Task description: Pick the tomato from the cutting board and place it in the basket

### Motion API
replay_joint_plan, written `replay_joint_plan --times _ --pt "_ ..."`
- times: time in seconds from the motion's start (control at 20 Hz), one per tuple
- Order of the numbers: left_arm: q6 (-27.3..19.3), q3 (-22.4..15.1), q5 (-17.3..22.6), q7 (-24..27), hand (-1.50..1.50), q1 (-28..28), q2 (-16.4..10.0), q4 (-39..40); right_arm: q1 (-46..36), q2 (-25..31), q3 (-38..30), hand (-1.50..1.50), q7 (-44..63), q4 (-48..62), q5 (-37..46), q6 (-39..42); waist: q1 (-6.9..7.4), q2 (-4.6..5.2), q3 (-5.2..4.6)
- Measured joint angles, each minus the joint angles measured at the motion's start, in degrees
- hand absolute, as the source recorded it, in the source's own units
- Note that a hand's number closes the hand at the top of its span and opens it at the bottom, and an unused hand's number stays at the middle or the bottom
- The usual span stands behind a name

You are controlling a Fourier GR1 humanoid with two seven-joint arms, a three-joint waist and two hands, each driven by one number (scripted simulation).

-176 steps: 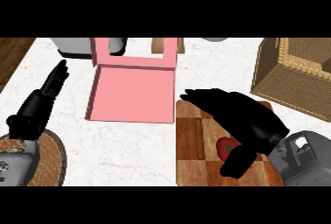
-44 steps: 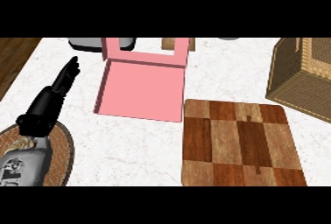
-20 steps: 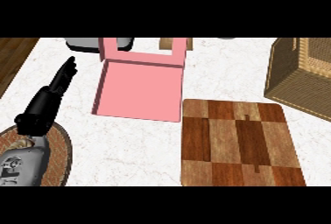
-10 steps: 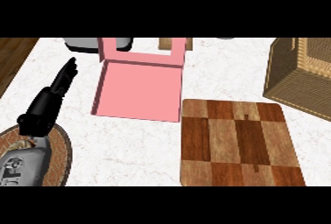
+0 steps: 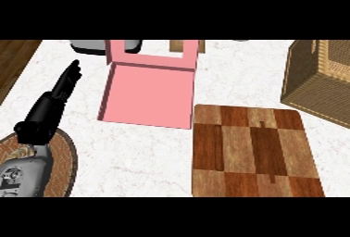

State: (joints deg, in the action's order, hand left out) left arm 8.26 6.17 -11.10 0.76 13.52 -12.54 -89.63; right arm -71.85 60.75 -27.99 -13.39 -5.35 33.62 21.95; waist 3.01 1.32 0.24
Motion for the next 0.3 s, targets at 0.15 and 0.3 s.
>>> replay_joint_plan --times 0.15,0.3 --pt "0.2 -0.1 0.2 -0.3 0.0 0.3 0.1 -0.3 0.6 2.7 -3.6 -1.5 2.6 0.9 -3.3 -2.6 0.11 0.22 0.07" --pt "0.1 0.0 0.3 -0.7 0.0 0.7 0.1 -0.4 2.6 5.5 -6.7 -1.5 3.5 1.6 -6.2 -4.3 -0.12 0.37 0.15"
